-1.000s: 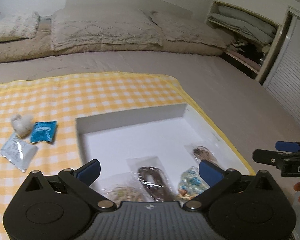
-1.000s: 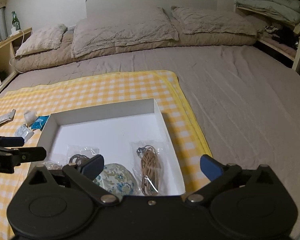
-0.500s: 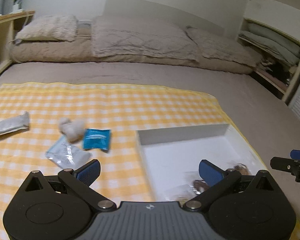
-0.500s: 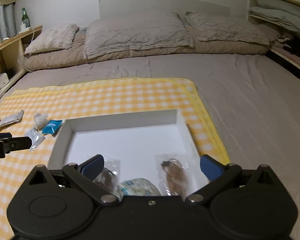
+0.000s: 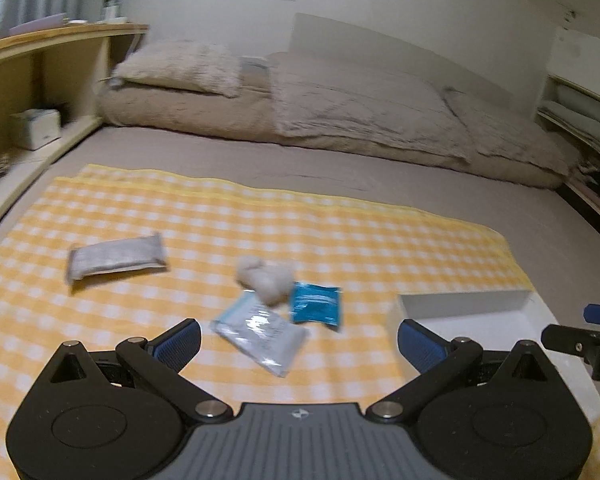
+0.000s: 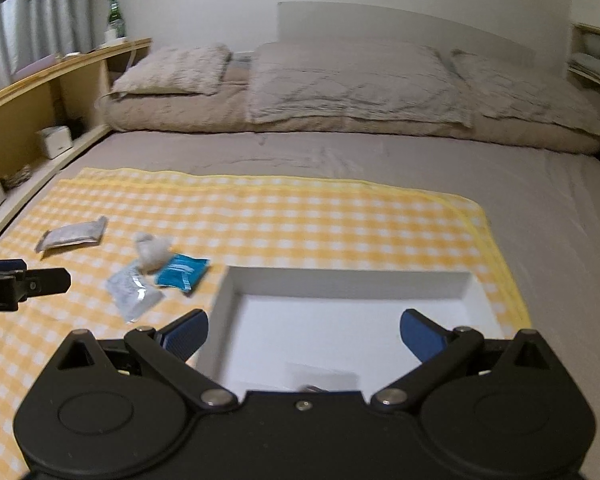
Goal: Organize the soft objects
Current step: 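Move left tool toward the grey foil packet while right tool approaches the white printed packet, then grasp the grey foil packet with left tool while right tool grasps the white printed packet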
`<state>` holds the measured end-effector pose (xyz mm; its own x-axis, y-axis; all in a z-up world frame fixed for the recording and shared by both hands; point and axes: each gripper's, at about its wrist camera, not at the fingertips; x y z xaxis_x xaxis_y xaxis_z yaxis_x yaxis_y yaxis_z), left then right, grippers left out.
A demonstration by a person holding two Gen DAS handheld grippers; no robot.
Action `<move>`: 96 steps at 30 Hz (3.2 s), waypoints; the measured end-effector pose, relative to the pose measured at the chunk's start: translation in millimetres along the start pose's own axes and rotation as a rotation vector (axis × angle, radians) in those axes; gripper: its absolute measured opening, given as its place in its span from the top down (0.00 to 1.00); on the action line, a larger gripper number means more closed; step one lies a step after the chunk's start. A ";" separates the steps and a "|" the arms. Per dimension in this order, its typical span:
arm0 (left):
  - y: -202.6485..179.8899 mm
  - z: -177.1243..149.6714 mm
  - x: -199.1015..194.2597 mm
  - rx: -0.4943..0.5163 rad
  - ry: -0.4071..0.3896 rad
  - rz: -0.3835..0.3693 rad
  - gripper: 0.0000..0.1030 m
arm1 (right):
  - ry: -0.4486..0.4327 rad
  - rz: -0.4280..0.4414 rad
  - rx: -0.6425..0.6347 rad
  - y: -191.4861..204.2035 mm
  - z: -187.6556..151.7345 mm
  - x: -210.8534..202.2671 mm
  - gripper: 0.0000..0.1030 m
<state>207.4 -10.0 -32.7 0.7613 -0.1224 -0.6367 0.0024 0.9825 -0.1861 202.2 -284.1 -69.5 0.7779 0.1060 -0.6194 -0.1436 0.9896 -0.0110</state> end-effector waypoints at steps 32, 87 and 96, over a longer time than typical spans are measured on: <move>154.9 43.2 83.5 -0.012 -0.029 0.193 0.00 | 0.031 0.245 -0.380 160.4 22.7 122.9 0.02; 198.4 43.3 133.4 0.158 0.256 -0.144 0.04 | 0.169 0.375 -0.124 219.7 16.2 239.5 0.13; 176.7 36.8 168.9 0.246 0.312 -0.071 0.04 | 0.189 0.334 -0.235 224.8 10.8 233.5 0.30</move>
<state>360.2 148.1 -145.6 0.5200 -0.1909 -0.8326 0.2319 0.9697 -0.0775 358.2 -35.9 -208.1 0.5428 0.3747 -0.7516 -0.5198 0.8528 0.0498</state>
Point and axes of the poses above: each gripper's, at about its wrist camera, not at the fingertips, and x roughly the way its jaws point, y to its left, z to its top, and after that the axes turned 3 degrees about -x, right-handed
